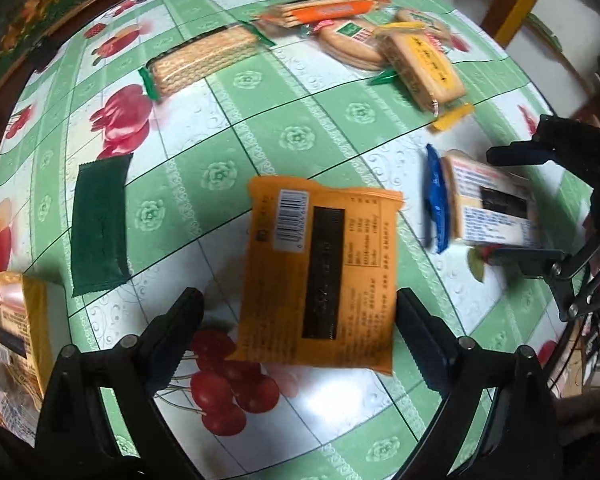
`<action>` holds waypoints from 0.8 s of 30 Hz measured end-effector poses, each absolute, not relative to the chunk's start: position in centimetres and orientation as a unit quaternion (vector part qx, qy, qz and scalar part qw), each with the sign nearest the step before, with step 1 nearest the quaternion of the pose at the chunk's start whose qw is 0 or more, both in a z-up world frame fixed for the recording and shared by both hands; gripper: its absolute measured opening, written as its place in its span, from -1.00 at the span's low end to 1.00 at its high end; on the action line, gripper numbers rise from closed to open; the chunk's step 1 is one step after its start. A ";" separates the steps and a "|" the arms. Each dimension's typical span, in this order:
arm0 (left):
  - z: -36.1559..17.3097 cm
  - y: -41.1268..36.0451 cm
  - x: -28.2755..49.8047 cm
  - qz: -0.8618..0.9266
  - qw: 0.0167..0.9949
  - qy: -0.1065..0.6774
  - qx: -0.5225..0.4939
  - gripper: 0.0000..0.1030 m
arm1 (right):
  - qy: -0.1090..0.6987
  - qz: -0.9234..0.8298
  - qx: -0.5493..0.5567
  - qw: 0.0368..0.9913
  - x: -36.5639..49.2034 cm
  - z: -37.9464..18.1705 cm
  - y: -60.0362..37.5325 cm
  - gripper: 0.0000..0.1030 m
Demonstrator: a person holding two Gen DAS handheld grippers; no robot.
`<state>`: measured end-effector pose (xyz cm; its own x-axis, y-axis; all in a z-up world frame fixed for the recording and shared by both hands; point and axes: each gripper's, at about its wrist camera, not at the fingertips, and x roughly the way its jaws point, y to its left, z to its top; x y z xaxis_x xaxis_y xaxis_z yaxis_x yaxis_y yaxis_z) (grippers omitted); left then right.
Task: Organize snacks
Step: 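Grasp the white-and-blue biscuit pack with the right tool while the left tool holds the orange pack, then carry both packs into the white box and open both tools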
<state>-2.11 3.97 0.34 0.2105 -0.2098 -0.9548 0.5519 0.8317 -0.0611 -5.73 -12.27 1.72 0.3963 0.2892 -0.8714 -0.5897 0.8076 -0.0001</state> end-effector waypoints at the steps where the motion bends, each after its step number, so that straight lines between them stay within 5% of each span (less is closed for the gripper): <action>1: 0.3 3.9 -2.1 -0.245 0.766 0.576 0.148 0.85 | 0.481 0.269 -0.156 0.820 -5.5 1.6 -12.2 0.47; 5: 0.3 2.6 -1.5 -0.235 0.769 0.577 0.144 0.81 | 0.483 0.270 -0.147 0.820 -5.3 1.3 -12.0 0.23; 7: 0.5 1.3 -1.6 -0.227 0.780 0.562 0.156 0.41 | 0.480 0.264 -0.149 0.823 -5.3 1.3 -11.7 0.16; 24: 6.4 6.6 -8.0 -0.180 0.849 0.494 0.063 0.39 | 0.422 0.262 -0.116 0.860 -8.4 4.7 -9.9 0.12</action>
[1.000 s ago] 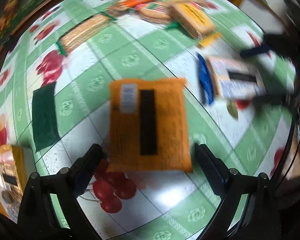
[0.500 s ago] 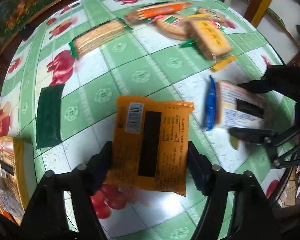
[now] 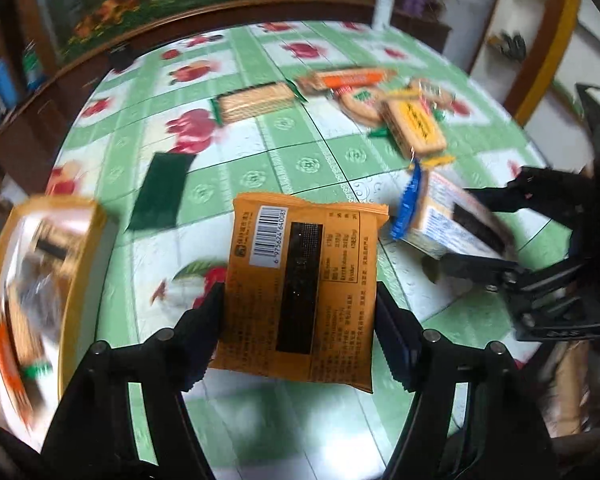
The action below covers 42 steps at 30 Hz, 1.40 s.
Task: Organize snacks
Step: 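Carry both packs into the white box and open both tools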
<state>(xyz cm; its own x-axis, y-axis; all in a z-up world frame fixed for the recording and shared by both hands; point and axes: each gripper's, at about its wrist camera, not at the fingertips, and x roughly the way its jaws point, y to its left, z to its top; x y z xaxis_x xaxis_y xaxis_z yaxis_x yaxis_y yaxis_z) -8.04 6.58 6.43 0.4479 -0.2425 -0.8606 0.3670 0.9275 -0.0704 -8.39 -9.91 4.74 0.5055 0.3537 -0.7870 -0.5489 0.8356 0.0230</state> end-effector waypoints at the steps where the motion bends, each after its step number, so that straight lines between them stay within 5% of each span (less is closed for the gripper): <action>1: 6.9 7.3 -8.7 -0.175 0.853 0.490 0.050 0.39 | 0.418 0.266 -0.115 0.861 -8.5 5.0 -9.5 0.13; 22: 9.8 27.4 -15.8 0.052 0.906 0.415 -0.066 0.39 | 0.358 0.413 -0.154 0.823 -7.2 9.0 9.0 0.12; 42: 5.6 32.6 -13.6 0.118 0.894 0.424 -0.083 0.39 | 0.387 0.426 -0.151 0.804 -3.5 6.9 18.8 0.12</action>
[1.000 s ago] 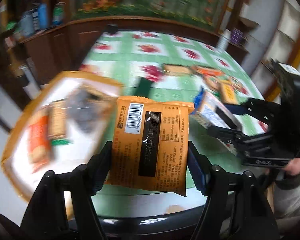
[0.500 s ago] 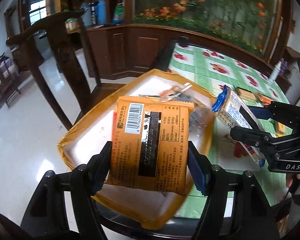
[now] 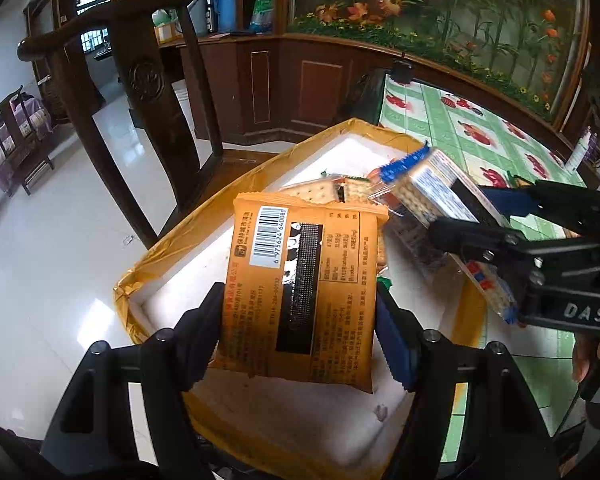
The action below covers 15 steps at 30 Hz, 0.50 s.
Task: Organize snacks
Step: 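Carry both packs into the white box and open both tools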
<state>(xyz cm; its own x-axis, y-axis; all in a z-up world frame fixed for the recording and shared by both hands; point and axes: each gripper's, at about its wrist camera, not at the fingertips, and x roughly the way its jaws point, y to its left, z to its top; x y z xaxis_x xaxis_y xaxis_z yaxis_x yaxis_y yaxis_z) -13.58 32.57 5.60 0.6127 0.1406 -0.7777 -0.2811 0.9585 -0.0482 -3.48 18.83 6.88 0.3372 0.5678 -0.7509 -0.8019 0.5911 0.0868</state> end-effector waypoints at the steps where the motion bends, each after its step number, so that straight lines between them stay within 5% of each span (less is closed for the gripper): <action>1: 5.5 32.6 -13.5 0.121 0.894 0.424 -0.080 0.39 | 0.389 0.424 -0.148 0.804 -3.3 6.7 19.1 0.12; 15: 5.1 33.0 -13.3 0.143 0.895 0.419 -0.055 0.41 | 0.398 0.422 -0.130 0.804 -4.0 5.7 21.1 0.13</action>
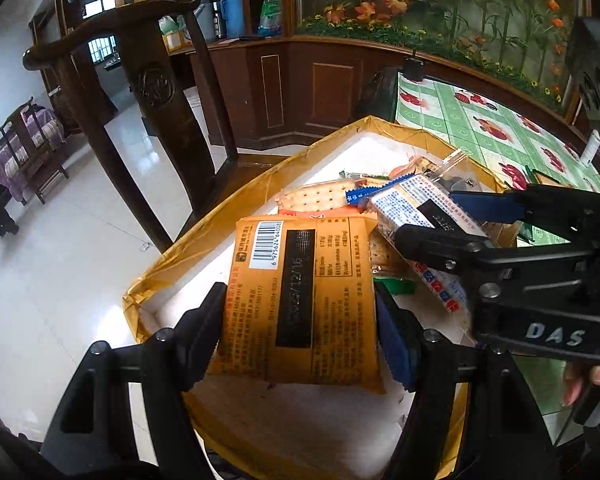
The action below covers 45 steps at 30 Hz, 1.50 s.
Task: Organize snacks
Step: 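Withdraw both tools from the box back over the table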
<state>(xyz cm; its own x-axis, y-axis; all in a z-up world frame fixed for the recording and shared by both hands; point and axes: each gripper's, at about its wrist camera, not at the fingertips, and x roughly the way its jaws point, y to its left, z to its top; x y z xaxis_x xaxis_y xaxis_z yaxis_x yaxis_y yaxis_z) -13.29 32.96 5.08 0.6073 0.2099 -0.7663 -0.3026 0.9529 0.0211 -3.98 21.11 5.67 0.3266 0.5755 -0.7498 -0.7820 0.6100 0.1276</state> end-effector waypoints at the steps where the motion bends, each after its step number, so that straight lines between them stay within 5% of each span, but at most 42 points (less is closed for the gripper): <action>1: 5.1 33.0 -13.3 0.144 0.895 0.419 -0.056 0.42 | 0.403 0.424 -0.122 0.802 -3.9 5.8 20.8 0.14; 8: 5.8 33.2 -13.8 0.171 0.898 0.401 -0.050 0.68 | 0.401 0.424 -0.080 0.808 -3.6 7.5 18.1 0.30; 25: 6.9 31.2 -14.0 0.171 0.905 0.386 -0.048 0.69 | 0.401 0.328 -0.159 0.841 -3.5 5.4 16.2 0.30; 45: 7.4 24.8 -11.5 0.123 0.915 0.383 -0.028 0.69 | 0.409 0.340 -0.123 0.838 -4.3 6.4 10.3 0.34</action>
